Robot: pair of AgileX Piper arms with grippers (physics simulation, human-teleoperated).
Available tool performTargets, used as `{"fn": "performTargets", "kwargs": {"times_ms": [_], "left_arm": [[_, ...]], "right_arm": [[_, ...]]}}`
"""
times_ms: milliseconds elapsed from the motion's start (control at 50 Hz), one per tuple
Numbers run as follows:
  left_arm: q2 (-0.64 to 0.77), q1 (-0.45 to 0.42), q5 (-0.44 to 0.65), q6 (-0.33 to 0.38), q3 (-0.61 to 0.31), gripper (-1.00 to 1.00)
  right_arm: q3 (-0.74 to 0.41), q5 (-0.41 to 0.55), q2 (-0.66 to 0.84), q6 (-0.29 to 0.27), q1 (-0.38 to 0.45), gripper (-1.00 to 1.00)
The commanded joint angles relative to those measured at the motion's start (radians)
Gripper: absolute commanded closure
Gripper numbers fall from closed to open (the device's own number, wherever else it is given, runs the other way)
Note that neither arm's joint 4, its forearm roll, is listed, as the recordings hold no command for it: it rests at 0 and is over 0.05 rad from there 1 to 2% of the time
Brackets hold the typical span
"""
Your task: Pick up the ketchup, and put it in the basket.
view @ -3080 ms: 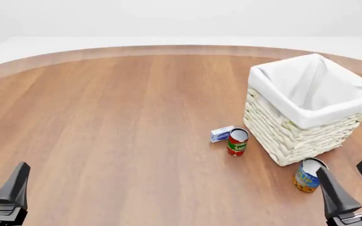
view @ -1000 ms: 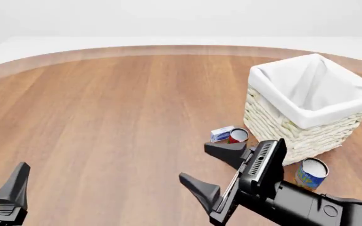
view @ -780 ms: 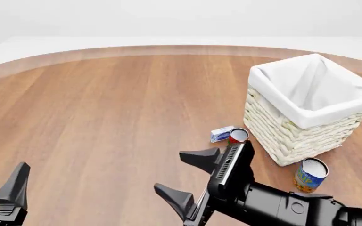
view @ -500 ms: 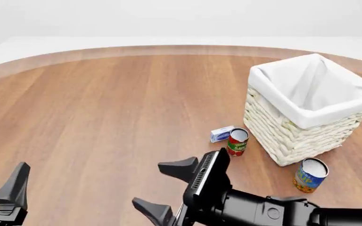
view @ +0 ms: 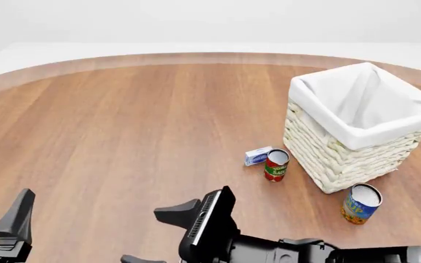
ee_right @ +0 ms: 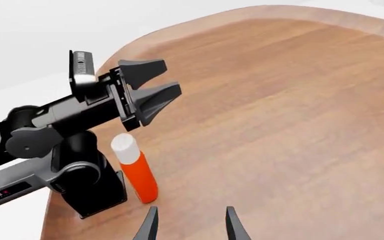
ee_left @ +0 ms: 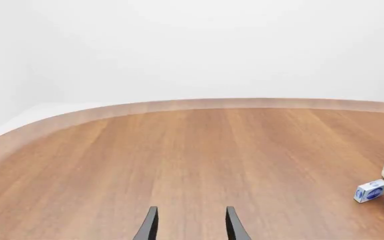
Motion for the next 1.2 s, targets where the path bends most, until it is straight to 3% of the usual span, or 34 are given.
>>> {"fn": "performTargets", "kwargs": {"times_ms": [20, 240, 1200], "left_arm": [[0.000, 0.000, 0.000, 0.000, 0.000, -1.00], [0.000, 0.000, 0.000, 0.000, 0.000, -1.00], [0.000, 0.000, 0.000, 0.000, 0.000, -1.00]], "right_arm": [[-0.051, -0.001, 0.056, 0.013, 0.040, -1.00], [-0.101, 0.007, 0.117, 0.023, 0.091, -1.00], [-0.244, 0.055, 0.252, 0.044, 0.152, -1.00]]}}
